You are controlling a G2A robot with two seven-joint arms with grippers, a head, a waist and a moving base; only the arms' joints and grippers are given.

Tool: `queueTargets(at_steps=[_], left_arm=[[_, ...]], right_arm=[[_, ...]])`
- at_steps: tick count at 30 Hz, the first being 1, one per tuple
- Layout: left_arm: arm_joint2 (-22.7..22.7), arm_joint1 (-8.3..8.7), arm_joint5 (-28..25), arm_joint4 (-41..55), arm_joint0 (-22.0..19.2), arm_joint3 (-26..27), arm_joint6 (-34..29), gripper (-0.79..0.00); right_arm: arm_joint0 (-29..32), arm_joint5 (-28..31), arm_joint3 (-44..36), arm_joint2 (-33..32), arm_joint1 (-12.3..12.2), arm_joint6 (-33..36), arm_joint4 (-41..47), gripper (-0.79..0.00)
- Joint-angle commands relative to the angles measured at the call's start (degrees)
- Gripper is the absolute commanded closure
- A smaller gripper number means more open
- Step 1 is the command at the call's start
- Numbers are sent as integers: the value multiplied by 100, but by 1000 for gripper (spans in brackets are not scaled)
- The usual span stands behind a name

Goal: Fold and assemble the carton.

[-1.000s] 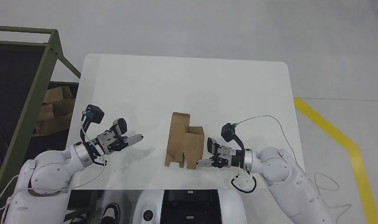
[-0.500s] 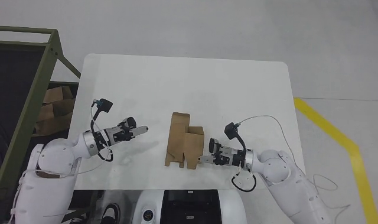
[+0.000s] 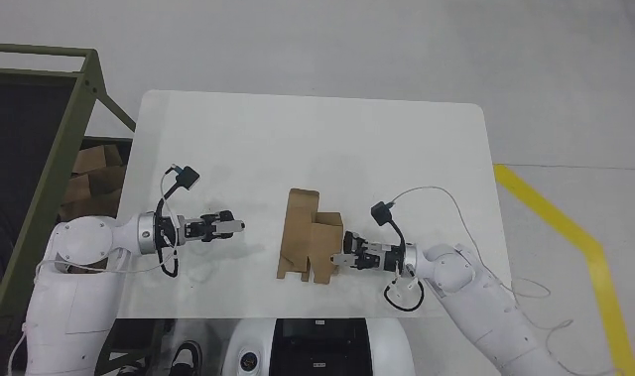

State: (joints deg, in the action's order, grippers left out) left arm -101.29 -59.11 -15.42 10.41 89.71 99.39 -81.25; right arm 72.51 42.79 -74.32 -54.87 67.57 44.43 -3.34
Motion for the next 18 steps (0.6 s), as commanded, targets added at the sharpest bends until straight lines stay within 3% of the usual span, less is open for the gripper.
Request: queueTargets(at_steps=[1,4,10,18], left_arm=[[31,16,-26,37,-24,-28,-8,-785],[72,37,-74,58,-35,-32,9,-785],[143,77,-120,71,-40,-18,83,-785],[253,122,-104,91,-85,-43,266,-785]], right_arm=[[-84,-14,93,86,22,15,56,-785],[-206,-167,238,186,52,30,126,-754],[-367,-386,421,333,101,51,292,-397],[-491,-594,605,423,133,72,443,-188]])
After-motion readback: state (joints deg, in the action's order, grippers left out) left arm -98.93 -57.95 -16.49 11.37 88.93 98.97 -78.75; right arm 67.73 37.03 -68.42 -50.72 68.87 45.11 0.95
